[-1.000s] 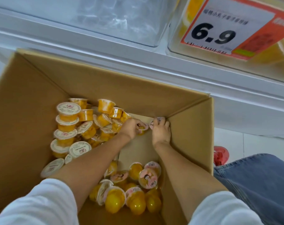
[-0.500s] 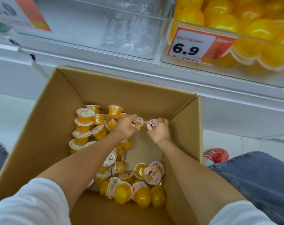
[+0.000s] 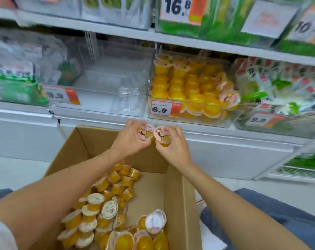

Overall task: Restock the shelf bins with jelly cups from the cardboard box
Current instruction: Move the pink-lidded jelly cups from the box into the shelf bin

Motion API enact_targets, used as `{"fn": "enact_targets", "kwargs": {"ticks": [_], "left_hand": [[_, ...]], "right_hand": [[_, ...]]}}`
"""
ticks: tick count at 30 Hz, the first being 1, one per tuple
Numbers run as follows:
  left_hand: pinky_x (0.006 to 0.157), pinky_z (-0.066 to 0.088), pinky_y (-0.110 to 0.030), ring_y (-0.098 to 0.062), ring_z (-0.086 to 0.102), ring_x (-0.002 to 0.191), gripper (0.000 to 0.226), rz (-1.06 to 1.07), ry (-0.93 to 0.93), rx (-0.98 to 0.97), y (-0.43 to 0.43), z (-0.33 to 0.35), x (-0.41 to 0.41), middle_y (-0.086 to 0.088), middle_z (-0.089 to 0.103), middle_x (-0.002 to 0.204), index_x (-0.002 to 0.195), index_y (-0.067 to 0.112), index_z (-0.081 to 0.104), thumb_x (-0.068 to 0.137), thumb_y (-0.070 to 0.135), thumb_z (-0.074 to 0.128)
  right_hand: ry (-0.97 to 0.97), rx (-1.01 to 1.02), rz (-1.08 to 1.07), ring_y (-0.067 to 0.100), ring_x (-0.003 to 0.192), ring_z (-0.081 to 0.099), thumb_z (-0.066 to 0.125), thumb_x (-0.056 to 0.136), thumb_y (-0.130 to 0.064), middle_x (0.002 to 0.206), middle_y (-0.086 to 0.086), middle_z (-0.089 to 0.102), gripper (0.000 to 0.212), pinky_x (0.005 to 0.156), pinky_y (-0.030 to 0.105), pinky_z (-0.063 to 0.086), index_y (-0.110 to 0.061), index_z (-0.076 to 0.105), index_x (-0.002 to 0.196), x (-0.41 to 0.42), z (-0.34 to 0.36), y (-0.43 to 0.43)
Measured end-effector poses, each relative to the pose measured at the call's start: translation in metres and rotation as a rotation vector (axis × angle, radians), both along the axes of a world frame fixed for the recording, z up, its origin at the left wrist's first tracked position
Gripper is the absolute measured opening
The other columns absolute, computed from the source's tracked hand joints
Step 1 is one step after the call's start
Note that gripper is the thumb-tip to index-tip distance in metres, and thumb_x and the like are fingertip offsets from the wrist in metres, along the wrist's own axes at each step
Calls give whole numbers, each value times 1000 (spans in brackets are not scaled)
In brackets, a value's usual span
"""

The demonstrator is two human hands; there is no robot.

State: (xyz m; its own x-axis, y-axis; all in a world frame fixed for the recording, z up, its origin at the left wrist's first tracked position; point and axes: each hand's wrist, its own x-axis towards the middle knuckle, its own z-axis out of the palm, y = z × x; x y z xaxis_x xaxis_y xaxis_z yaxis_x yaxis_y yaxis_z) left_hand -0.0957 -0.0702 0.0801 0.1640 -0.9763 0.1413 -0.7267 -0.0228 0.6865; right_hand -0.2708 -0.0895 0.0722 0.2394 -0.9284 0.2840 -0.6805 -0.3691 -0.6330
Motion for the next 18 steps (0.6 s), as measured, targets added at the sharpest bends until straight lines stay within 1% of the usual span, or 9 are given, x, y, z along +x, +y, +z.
{"fn": "enact_targets", "kwargs": {"ticks": [2, 4, 6, 8, 9, 11, 14, 16, 18], "left_hand": [[90, 47, -26, -15, 60, 98, 56, 8, 21, -74, -7, 26, -8, 4, 50, 107, 120, 24, 61, 69, 38, 79], [84, 44, -20, -11, 58, 96, 51, 20, 27, -164, -16, 48, -19, 7, 50, 105, 117, 26, 63, 70, 37, 78], [80, 40, -15, -4, 56, 93, 48, 19, 31, -260, -26, 68, -31, 10, 51, 105, 115, 28, 64, 70, 40, 77], [80, 39, -11, 0, 54, 91, 45, -4, 28, -343, -38, 86, -43, 11, 52, 107, 115, 31, 65, 72, 39, 76], [82, 39, -13, 0, 54, 92, 44, -19, 7, -379, -46, 94, -49, 11, 53, 108, 116, 32, 65, 73, 38, 75], [92, 43, -24, -8, 56, 101, 45, -31, -46, -425, -65, 106, -62, 9, 55, 113, 120, 31, 65, 76, 39, 74], [104, 36, -34, -15, 52, 115, 48, -19, -119, -440, -104, 114, -81, 5, 56, 126, 127, 30, 62, 81, 41, 70], [105, 30, -36, -17, 49, 121, 48, -36, -239, -449, -135, 116, -94, 3, 56, 130, 130, 31, 59, 85, 46, 65], [105, 26, -39, -19, 47, 124, 44, -30, -393, -421, -166, 116, -105, 2, 59, 128, 126, 30, 61, 87, 51, 58]], "right_hand": [[-72, -76, 2, 11, 107, 59, 70, 72, -32, 120, -8, 49, 50, 90, 33, 50, -22, 58, 119, -7, 29, -6], [-104, -164, 0, 11, 106, 59, 72, 71, -28, 121, -3, 52, 50, 90, 31, 50, -16, 60, 119, -16, 57, -16], [-97, -237, -17, 12, 106, 59, 72, 73, -29, 120, -1, 53, 49, 90, 29, 50, -16, 62, 119, -26, 78, -28], [-75, -289, -64, 13, 108, 58, 72, 77, -30, 121, -1, 55, 47, 90, 23, 45, -18, 63, 121, -40, 95, -42], [-64, -304, -88, 14, 109, 56, 72, 79, -30, 122, -1, 56, 46, 91, 19, 41, -17, 63, 122, -48, 101, -50], [-16, -307, -137, 15, 115, 53, 70, 82, -32, 127, 1, 56, 48, 94, 17, 36, -15, 62, 126, -63, 112, -70], [97, -284, -198, 19, 126, 45, 65, 86, -36, 137, 2, 49, 50, 104, 29, 36, -18, 56, 132, -81, 123, -105], [186, -257, -223, 23, 127, 42, 61, 89, -38, 137, 4, 46, 48, 104, 38, 40, -18, 54, 132, -89, 128, -132], [267, -223, -247, 28, 125, 42, 58, 91, -36, 135, 8, 46, 46, 103, 41, 40, -15, 55, 131, -96, 131, -161]]}}
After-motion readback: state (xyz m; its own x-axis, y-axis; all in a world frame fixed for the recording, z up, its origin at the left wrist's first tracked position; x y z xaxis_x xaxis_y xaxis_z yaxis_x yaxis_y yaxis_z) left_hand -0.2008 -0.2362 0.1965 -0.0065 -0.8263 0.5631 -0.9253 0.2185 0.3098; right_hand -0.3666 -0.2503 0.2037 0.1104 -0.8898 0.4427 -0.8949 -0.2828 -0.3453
